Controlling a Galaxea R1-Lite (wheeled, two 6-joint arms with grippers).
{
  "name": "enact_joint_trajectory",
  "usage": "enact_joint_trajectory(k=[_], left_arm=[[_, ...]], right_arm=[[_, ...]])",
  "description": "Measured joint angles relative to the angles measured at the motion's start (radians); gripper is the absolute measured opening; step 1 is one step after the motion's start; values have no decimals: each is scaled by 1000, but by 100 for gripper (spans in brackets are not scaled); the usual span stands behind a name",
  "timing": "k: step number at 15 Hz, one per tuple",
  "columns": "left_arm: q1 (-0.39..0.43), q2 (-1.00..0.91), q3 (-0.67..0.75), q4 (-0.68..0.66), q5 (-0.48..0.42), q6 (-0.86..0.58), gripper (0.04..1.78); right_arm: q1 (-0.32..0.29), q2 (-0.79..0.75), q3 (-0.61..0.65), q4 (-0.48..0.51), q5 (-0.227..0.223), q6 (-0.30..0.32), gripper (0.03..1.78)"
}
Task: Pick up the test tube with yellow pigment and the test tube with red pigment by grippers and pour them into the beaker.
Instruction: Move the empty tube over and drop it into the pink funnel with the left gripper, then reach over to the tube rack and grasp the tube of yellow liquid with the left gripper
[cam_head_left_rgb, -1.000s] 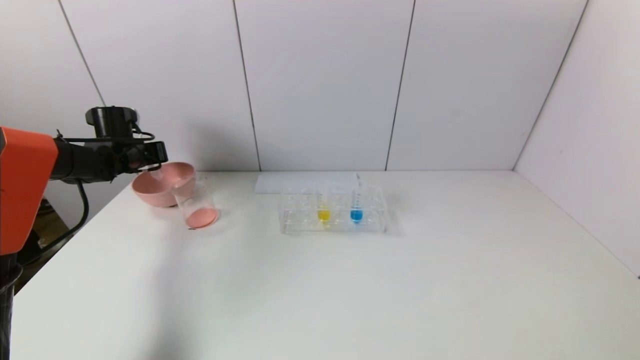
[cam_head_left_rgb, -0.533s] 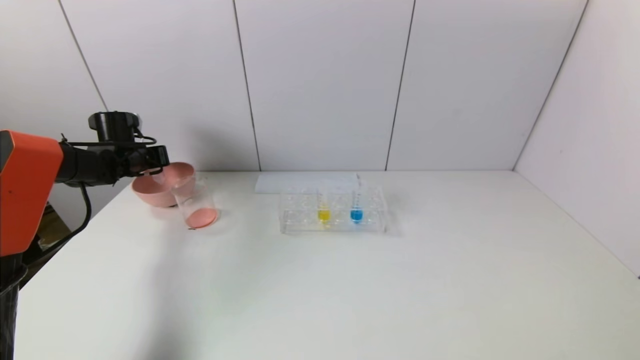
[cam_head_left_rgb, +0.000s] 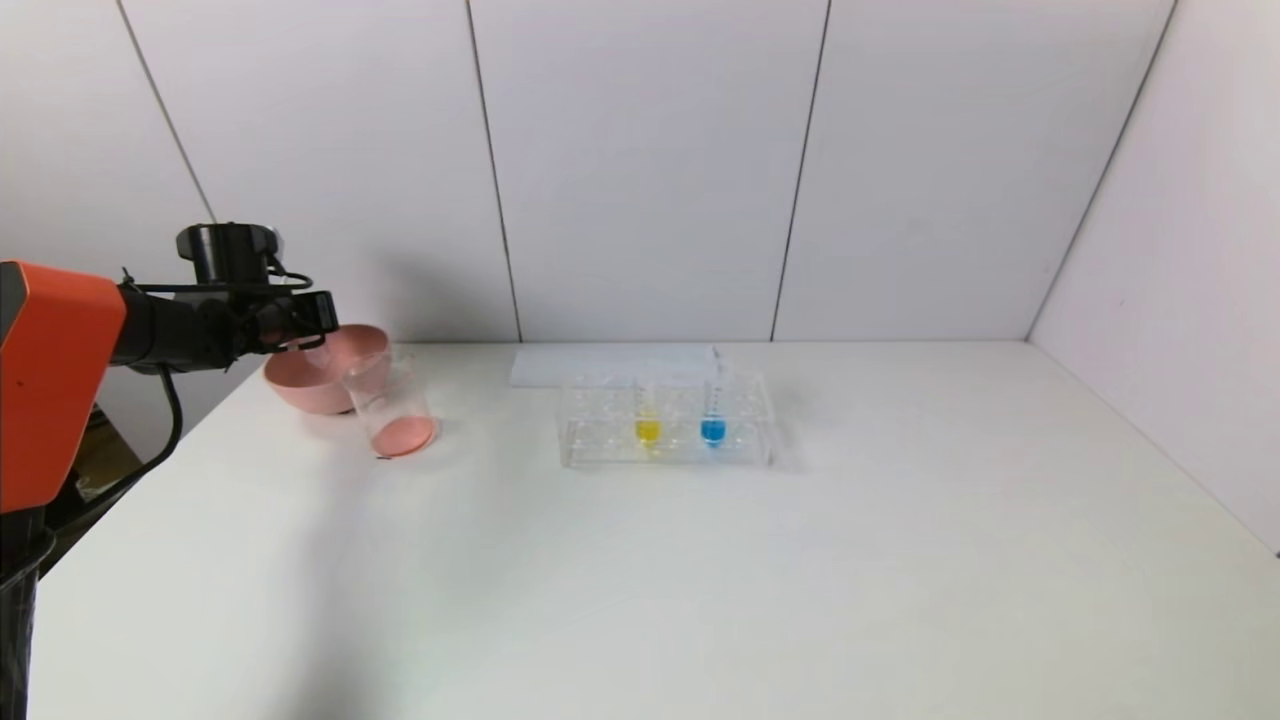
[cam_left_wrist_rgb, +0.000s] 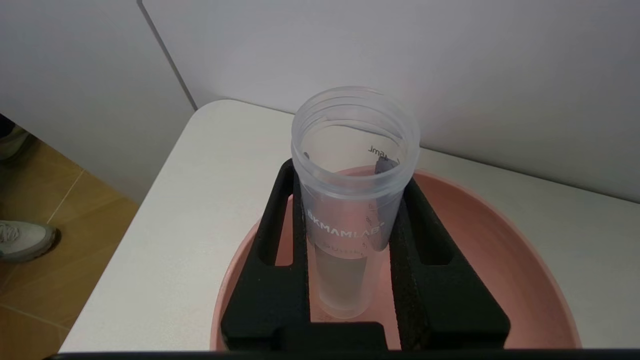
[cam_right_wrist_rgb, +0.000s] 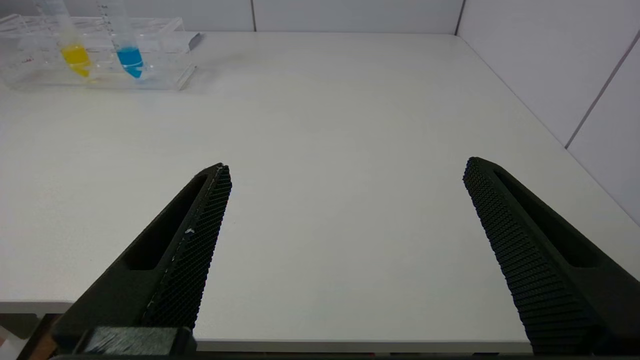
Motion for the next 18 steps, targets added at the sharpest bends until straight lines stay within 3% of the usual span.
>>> enact_joint_trajectory(k=[4,9,12,14,18], left_arm=[[3,-1,-6,0,-8,-1,62],[3,-1,-9,-1,-8,0,138],[2,-9,-3,-2,-7,1,168],[0,-26,12,-19,-7,2,177],[0,-80,69,-64,-6,4,177]], right_arm=[[0,0,0,0,0,0,170],[0,0,0,0,0,0,170],[0,0,0,0,0,0,170],[0,0,0,0,0,0,170],[0,0,0,0,0,0,170]])
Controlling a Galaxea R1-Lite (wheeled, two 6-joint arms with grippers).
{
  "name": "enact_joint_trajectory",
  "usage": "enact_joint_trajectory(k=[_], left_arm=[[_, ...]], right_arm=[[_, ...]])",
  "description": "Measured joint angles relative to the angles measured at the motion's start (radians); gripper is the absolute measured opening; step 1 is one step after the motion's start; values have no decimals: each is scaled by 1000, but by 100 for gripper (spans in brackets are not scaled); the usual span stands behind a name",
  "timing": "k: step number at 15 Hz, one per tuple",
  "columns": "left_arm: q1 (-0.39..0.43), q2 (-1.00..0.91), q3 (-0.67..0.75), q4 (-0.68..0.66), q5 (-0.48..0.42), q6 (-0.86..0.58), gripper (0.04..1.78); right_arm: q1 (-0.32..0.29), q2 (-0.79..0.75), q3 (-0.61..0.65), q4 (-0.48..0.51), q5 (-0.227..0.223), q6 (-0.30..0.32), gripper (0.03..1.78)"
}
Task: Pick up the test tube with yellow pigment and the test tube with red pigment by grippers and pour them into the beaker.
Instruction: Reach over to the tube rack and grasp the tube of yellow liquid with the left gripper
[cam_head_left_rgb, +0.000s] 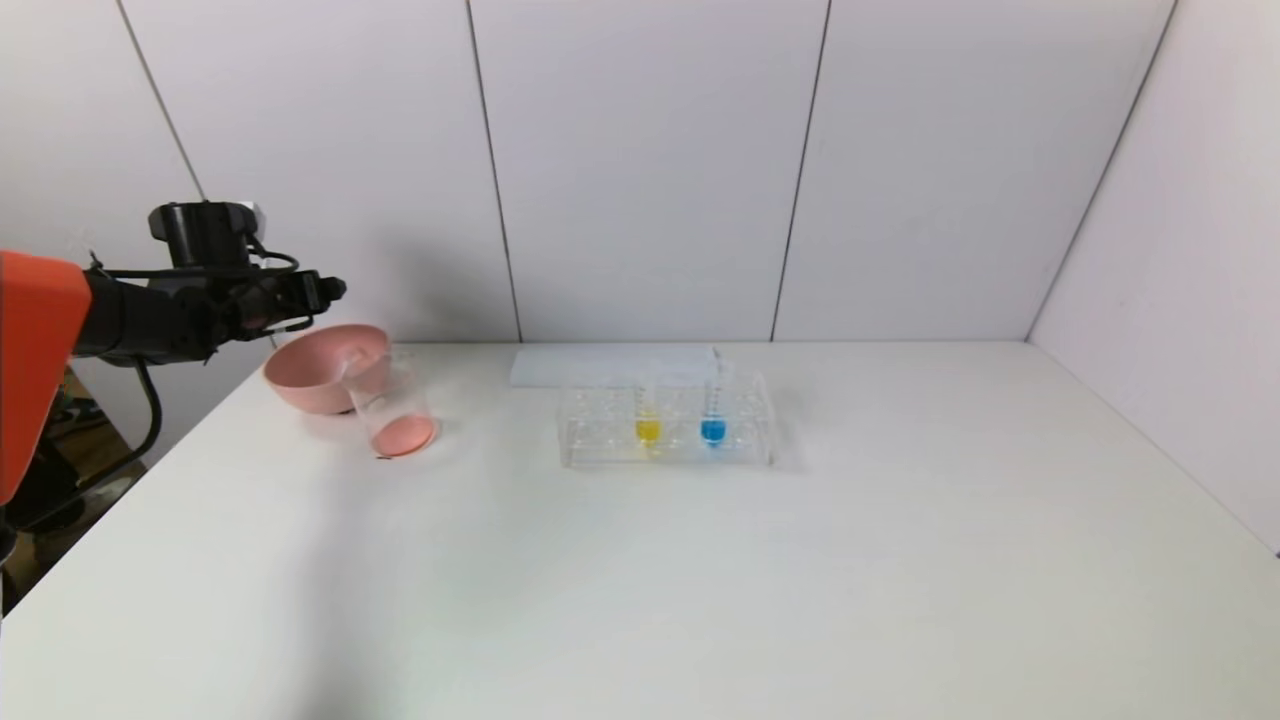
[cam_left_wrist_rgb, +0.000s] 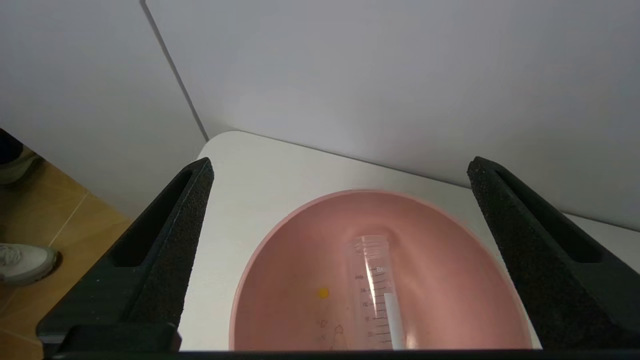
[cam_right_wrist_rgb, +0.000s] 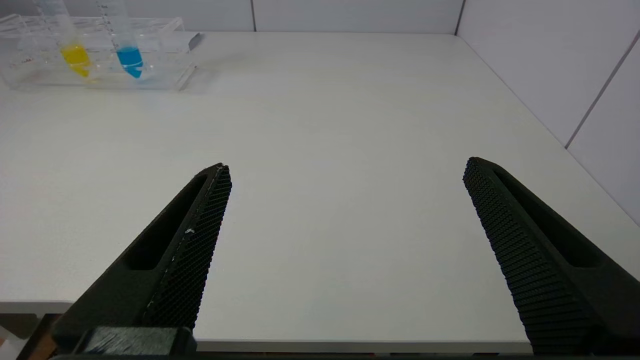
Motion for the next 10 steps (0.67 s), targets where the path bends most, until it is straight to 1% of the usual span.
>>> enact_joint_trajectory(k=[4,10], left_arm=[[-21,-70,38,-5,0,65,177],[-77,-178,108,-4,-1,70,177]], right_arm=[[0,0,0,0,0,0,170],[0,0,0,0,0,0,170]])
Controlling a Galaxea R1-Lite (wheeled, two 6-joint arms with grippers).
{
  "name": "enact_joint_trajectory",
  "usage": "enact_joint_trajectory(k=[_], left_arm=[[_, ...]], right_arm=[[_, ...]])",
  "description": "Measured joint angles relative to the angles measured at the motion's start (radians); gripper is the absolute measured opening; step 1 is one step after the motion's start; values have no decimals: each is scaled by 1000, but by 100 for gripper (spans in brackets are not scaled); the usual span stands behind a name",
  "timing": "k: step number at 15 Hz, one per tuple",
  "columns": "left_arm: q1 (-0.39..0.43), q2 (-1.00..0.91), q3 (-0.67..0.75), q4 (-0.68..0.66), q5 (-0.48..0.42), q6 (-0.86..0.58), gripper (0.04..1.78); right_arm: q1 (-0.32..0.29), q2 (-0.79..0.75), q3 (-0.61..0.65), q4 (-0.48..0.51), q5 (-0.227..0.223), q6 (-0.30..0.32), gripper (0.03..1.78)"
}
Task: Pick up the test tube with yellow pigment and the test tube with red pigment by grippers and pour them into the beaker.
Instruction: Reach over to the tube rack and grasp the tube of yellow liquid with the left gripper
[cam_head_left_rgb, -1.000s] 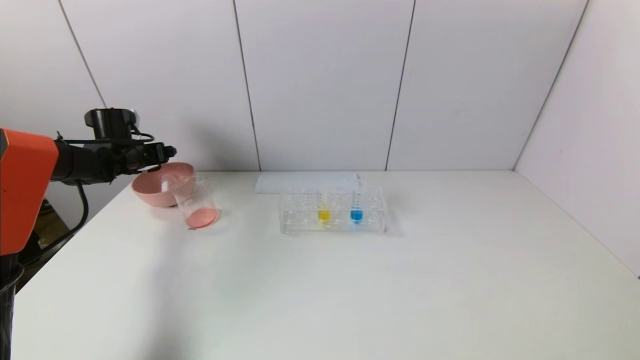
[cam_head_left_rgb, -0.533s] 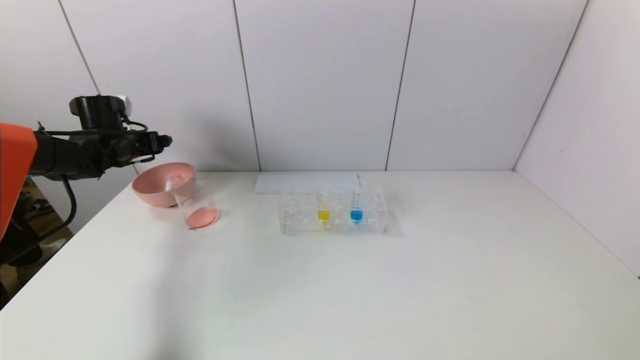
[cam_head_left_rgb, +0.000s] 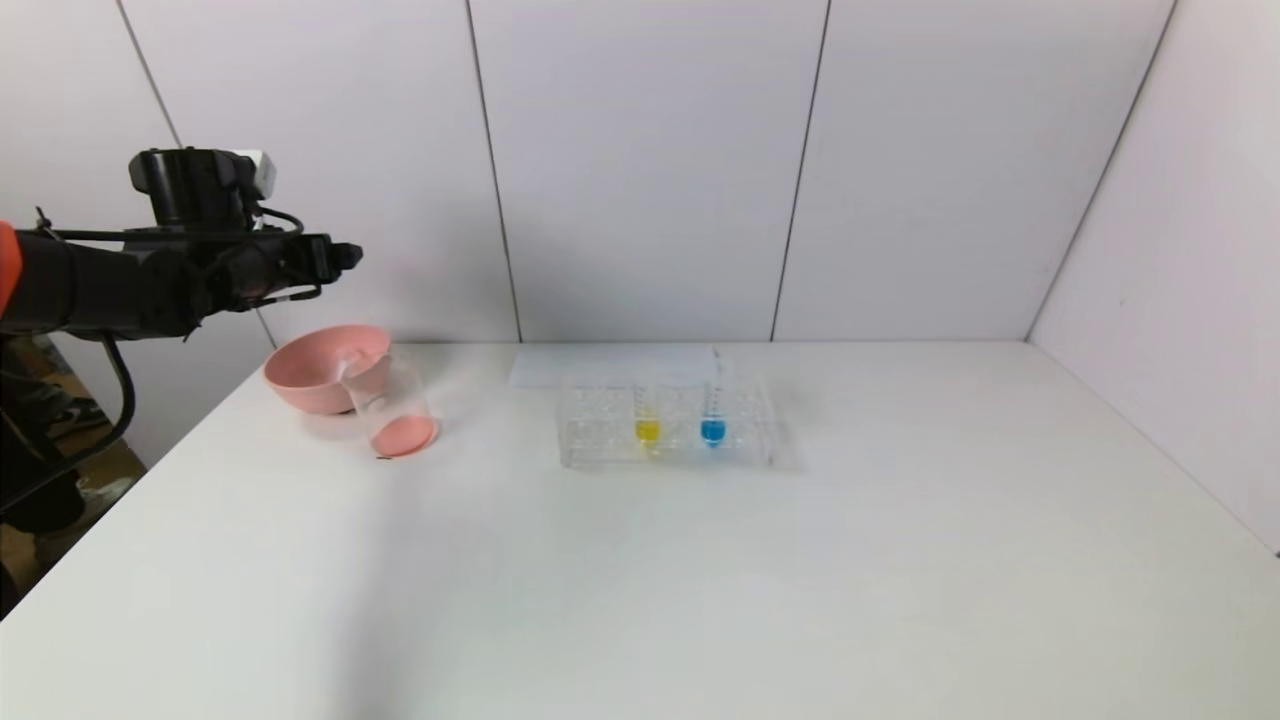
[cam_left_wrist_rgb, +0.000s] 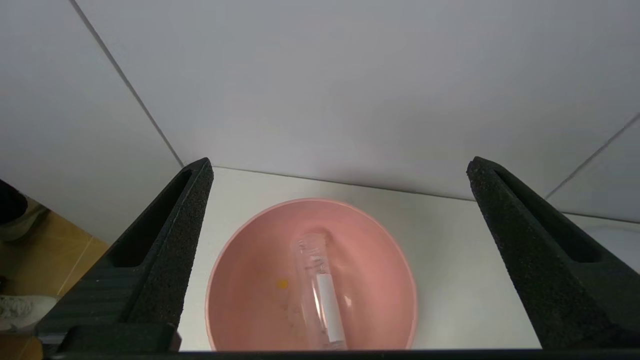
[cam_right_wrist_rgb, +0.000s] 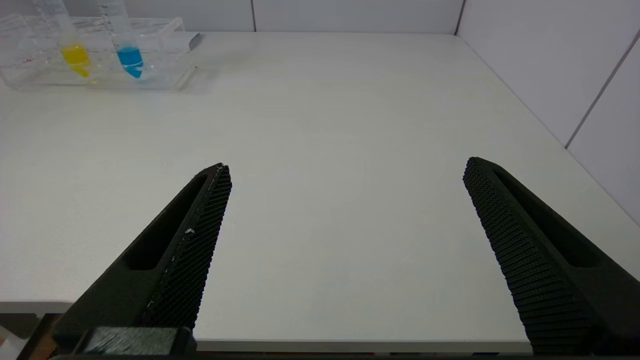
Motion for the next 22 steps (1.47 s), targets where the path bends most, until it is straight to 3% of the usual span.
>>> enact_joint_trajectory(k=[6,16,22], left_arm=[[-64,-143,100,1,0,-2,177],[-171,-496,414,3,-6,-1,177],[-233,-718,630,2,-121,0,177]], right_arm=[[0,0,0,0,0,0,170],[0,0,0,0,0,0,170],[0,0,0,0,0,0,170]])
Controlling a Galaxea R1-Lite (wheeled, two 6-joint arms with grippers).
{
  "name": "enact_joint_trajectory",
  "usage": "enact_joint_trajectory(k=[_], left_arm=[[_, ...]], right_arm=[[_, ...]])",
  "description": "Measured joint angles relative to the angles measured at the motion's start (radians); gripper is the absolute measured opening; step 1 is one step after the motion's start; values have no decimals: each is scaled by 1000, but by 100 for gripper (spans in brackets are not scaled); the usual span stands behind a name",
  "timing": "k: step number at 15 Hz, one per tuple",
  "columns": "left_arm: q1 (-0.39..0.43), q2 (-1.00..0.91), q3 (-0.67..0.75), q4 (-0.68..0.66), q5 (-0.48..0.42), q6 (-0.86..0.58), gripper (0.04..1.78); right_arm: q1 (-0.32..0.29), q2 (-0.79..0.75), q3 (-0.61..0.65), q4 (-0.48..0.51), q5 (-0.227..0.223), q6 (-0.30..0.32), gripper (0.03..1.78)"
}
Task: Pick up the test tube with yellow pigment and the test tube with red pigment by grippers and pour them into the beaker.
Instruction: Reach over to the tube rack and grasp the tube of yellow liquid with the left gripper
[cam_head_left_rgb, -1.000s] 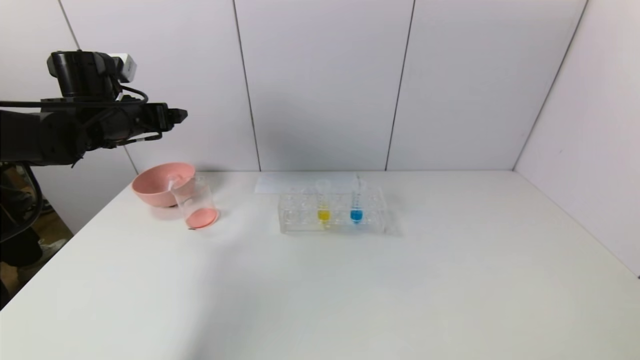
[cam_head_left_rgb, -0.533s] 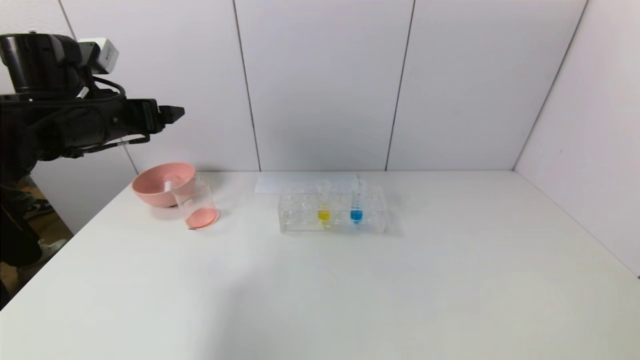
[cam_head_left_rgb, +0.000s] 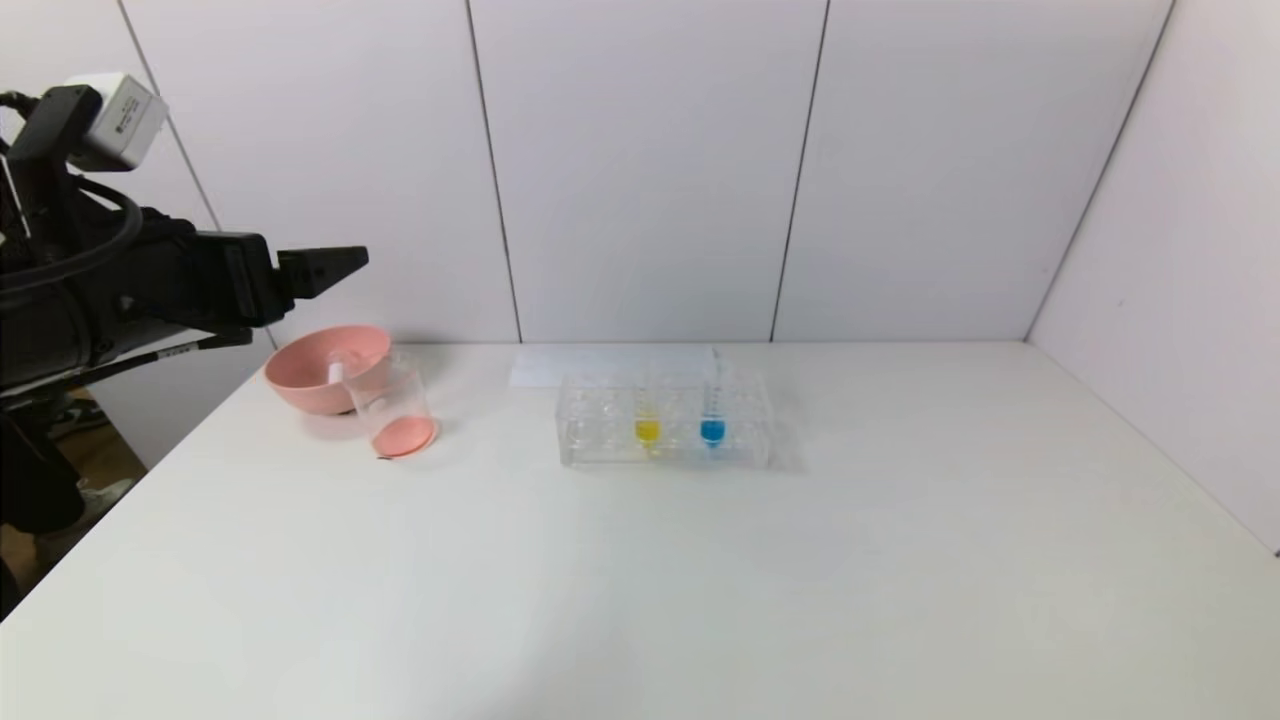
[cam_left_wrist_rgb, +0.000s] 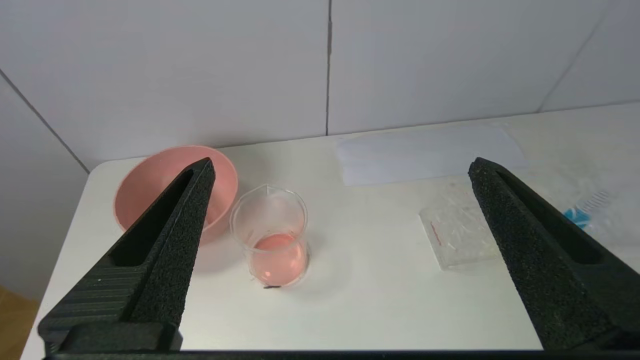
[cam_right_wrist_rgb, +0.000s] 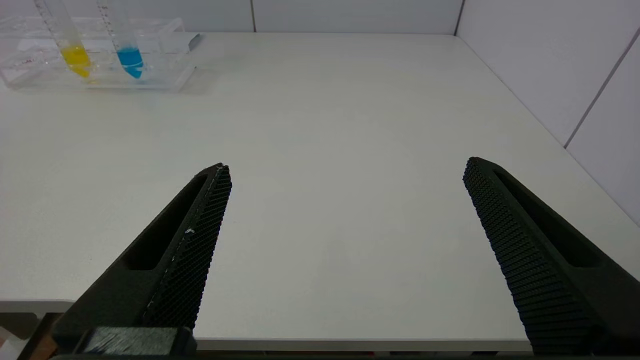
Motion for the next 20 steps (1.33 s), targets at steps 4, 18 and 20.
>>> enact_joint_trajectory(k=[4,18,20], left_arm=[[-13,-104,123,-1,-89,1,177],[-55,-288,363,-4,-345,15,177],[-68,-265,356,-8,-345,30,177]], right_arm=[[0,0,0,0,0,0,170],[0,0,0,0,0,0,170],[0,0,0,0,0,0,170]])
